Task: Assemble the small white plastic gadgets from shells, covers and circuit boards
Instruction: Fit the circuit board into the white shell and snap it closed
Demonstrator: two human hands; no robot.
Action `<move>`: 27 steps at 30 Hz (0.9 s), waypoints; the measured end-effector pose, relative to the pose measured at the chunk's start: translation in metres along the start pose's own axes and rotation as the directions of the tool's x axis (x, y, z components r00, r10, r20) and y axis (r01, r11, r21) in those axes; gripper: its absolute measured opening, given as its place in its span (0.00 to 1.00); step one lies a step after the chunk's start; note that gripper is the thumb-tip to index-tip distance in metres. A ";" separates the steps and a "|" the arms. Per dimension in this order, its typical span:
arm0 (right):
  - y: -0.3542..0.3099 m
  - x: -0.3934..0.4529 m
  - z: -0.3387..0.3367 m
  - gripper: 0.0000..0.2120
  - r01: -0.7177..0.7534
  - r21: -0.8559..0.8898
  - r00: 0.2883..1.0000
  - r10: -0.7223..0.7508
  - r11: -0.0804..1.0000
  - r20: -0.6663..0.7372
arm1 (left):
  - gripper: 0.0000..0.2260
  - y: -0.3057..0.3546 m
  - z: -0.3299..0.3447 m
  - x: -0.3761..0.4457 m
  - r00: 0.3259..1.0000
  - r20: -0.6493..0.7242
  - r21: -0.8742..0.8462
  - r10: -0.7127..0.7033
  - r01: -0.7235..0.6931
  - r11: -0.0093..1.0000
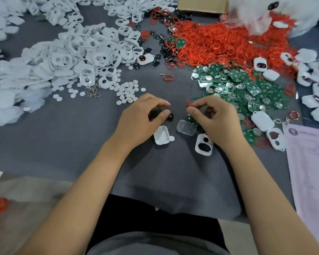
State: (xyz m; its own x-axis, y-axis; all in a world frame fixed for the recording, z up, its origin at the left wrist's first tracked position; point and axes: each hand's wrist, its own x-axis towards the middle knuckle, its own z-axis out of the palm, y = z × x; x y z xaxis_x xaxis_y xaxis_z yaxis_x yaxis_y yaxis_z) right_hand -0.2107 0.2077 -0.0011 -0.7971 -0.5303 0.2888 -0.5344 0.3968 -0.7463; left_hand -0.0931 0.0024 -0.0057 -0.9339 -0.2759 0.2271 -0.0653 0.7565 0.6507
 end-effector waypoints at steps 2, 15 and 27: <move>0.000 0.000 0.000 0.04 -0.038 0.056 0.999 0.039 0.998 -0.013 | 0.11 0.003 -0.001 -0.001 0.999 -0.021 0.034 0.030 -0.029 0.999; 0.001 0.003 -0.002 0.14 -0.064 0.116 0.988 0.079 0.991 -0.130 | 0.16 0.040 0.013 -0.022 0.876 0.047 0.108 0.479 -0.481 0.870; 0.003 0.004 -0.006 0.09 -0.116 0.172 0.966 0.152 0.978 -0.208 | 0.08 0.054 0.042 -0.021 0.857 0.001 0.051 0.515 -0.515 0.856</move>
State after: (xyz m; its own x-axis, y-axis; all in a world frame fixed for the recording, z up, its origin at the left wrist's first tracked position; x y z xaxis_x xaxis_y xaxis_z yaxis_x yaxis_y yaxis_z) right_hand -0.2175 0.2117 0.0012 -0.9098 -0.2962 0.2908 -0.3815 0.3207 -0.8670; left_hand -0.0921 0.0738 -0.0058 -0.8343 0.1542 0.5293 0.4071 0.8196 0.4030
